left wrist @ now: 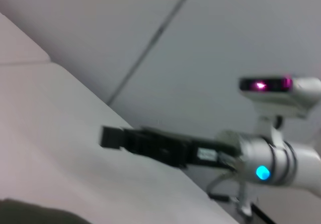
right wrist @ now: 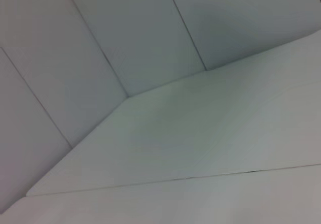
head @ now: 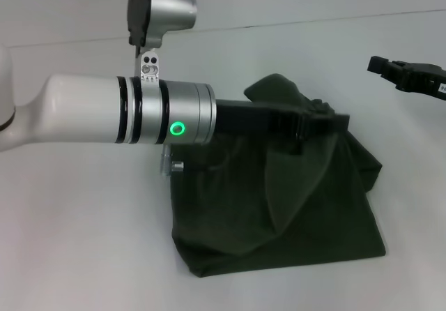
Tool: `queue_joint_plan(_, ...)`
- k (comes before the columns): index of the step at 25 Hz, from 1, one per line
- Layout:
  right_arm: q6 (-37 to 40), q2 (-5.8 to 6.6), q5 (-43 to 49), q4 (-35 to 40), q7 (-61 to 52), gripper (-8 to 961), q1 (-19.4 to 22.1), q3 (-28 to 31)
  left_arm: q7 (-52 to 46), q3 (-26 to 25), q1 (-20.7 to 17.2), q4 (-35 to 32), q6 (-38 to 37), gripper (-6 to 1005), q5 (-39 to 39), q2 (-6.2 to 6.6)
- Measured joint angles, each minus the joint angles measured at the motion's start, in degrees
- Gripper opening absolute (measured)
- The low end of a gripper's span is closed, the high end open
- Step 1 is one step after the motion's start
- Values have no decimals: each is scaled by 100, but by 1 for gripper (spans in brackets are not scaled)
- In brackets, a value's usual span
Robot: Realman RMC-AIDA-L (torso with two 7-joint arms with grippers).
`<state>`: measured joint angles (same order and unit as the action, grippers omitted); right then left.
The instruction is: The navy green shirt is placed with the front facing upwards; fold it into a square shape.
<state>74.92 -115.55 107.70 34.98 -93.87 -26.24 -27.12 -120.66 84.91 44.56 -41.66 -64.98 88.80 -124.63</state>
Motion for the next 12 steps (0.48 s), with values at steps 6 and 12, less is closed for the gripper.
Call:
queue_joint_plan(6,86,-2,0,0,0,76,-24,0,22,87,43,155,280,327,-159,0)
queue_joint_plan(12,100,12,-41,0,3,82,-22,47,67,215,54,156,305,545,-287,0)
